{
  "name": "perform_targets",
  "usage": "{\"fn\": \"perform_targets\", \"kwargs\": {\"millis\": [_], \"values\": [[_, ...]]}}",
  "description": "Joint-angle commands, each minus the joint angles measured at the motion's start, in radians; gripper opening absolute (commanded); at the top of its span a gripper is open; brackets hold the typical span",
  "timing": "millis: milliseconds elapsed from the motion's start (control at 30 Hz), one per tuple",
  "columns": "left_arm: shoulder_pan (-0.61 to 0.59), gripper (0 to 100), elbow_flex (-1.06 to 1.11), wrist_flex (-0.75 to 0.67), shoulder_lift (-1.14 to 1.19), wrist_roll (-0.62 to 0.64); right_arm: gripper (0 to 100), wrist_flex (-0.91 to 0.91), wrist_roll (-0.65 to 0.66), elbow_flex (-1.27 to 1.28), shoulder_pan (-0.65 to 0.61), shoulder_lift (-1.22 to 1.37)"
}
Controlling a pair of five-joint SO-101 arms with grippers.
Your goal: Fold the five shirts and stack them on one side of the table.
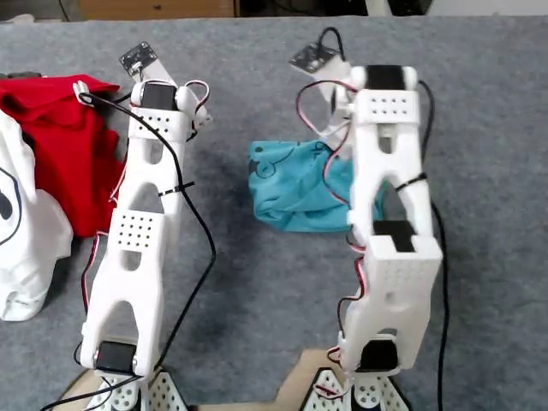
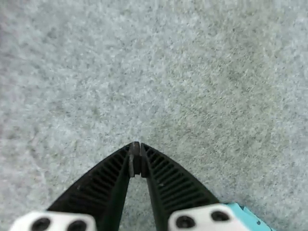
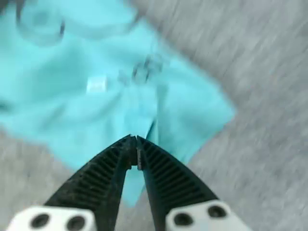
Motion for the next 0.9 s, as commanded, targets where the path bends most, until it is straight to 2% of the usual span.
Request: {"fn": "perform_targets", "kwargs": {"millis": [0, 200, 367, 533, 667, 867], "values": [[-0.011, 2, -0.046, -0.012, -0.013, -0.009, 0.5, -0.140, -0.044, -0.008, -0.058, 0.050], [-0.012, 2, -0.046, -0.012, -0.013, -0.009, 0.5, -0.218, -0.046, -0.015, -0.076, 0.217], [-0.012, 2, -0.046, -0.012, -0.013, -0.009, 0.5, -0.115, -0.038, -0.030, -0.041, 0.219], [-0.012, 2, -0.046, -0.012, -0.013, -0.009, 0.5, 0.061, -0.034, -0.102, 0.012, 0.220], [-0.012, 2, -0.046, -0.014, -0.013, -0.009, 0.5, 0.184, 0.023, -0.143, 0.031, 0.220], [-0.012, 2, -0.046, -0.014, -0.013, -0.011, 0.5, 0.235, 0.054, -0.113, 0.068, 0.220]]}}
